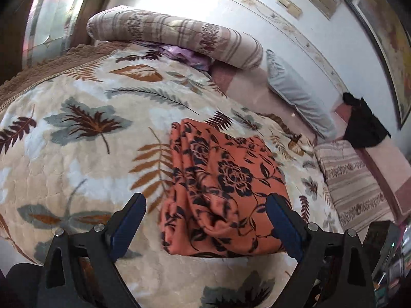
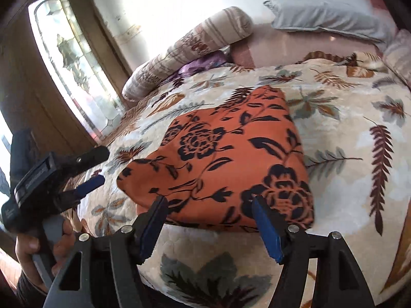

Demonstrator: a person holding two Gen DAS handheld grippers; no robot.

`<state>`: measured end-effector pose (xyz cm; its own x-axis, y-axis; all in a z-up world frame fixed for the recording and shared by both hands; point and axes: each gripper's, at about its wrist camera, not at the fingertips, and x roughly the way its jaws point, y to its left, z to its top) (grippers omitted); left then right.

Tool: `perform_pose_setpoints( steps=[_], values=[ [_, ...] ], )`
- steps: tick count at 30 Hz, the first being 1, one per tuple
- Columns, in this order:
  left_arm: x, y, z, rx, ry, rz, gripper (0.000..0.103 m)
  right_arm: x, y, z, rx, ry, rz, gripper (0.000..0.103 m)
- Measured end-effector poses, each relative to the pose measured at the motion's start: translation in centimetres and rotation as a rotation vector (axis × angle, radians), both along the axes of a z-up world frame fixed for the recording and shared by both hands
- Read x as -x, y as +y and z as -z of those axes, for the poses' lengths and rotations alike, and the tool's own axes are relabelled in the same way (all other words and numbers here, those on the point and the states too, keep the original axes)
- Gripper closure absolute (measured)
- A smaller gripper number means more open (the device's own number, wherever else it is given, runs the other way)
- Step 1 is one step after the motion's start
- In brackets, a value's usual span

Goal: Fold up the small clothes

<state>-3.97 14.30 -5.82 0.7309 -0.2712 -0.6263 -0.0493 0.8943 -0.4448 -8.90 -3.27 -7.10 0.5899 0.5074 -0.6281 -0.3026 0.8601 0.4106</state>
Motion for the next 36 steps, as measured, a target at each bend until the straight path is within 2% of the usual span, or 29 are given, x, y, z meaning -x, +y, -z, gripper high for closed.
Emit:
perform_pose_setpoints(
  steps=[2, 3, 5, 7, 8, 10, 11, 13, 14, 15, 19, 22, 23, 24, 27, 29, 31, 34, 36],
  values=[
    [-1.8, -1.6, 1.4, -0.051, 0.096, 0.020, 0.012, -0.5, -1.8, 0.2, -0.040, 0.019, 0.049, 0.032],
    [-2.9, -1.8, 2.7, -0.038, 0.160, 0.035, 0.037, -0.7, -2.4, 0.3, -0.061, 0.029, 0.061, 0.032],
    [-4.6, -1.7, 5.3, 0.015, 0.307, 0.065, 0.078, -0.7, -3.4, 0.4, -0.083, 0.036, 0.066, 0.032],
    [-4.5, -1.1, 5.2, 0.040, 0.302, 0.052, 0.081, -0.7, -4.1, 0.4, -0.097, 0.034, 0.068, 0.032],
    [-4.2, -1.1, 4.4, 0.021, 0.279, 0.042, 0.084, -0.9, -4.4, 0.4, -0.107, 0.036, 0.071, 0.032],
    [-3.2, -1.7, 2.3, -0.067, 0.200, 0.020, 0.084, -1.2, -5.3, 0.4, -0.132, 0.043, 0.090, 0.032],
    [-3.2, -2.0, 2.2, -0.102, 0.188, 0.012, 0.084, -1.2, -5.6, 0.4, -0.151, 0.044, 0.099, 0.032],
    [-4.1, -2.0, 5.0, -0.108, 0.282, 0.004, 0.083, -1.5, -6.2, 0.5, -0.184, 0.056, 0.106, 0.032],
    [-4.4, -1.9, 6.5, -0.115, 0.311, 0.008, 0.079, -1.7, -6.5, 0.4, -0.198, 0.063, 0.107, 0.032],
    [-4.0, -1.9, 6.5, -0.127, 0.281, 0.010, 0.079, -2.0, -6.6, 0.4, -0.211, 0.070, 0.104, 0.032],
    [-3.0, -2.1, 3.5, -0.173, 0.244, -0.006, 0.077, -3.5, -6.8, -0.8, -0.234, 0.080, 0.050, 0.030],
    [-2.0, -2.0, 0.4, -0.227, 0.159, -0.043, 0.064, -5.8, -7.1, -1.4, -0.266, 0.096, 0.024, 0.028],
    [-1.8, -2.1, -0.7, -0.234, 0.127, -0.046, 0.055, -6.6, -7.5, -1.2, -0.297, 0.113, 0.029, 0.025],
    [-1.7, -2.3, -1.8, -0.241, 0.092, -0.042, 0.047, -7.6, -7.9, -0.7, -0.324, 0.147, 0.033, 0.022],
    [-3.4, -3.5, -3.7, -0.256, 0.018, -0.003, 0.039, -10.2, -8.7, 2.0, -0.355, 0.277, 0.054, 0.022],
    [-5.5, -4.6, -3.1, -0.277, 0.020, 0.032, 0.038, -11.5, -9.1, 4.3, -0.377, 0.370, 0.073, 0.021],
    [-7.4, -5.1, -1.4, -0.297, 0.054, 0.038, 0.038, -12.4, -8.8, 5.9, -0.422, 0.430, 0.049, 0.021],
    [-9.4, -5.1, 2.5, -0.341, 0.171, -0.007, 0.039, -13.4, -7.7, 6.8, -0.412, 0.454, 0.020, 0.021],
    [-9.6, -4.1, 4.9, -0.301, 0.228, -0.016, 0.036, -14.2, -6.3, 7.8, -0.372, 0.487, -0.012, 0.023]
  ],
)
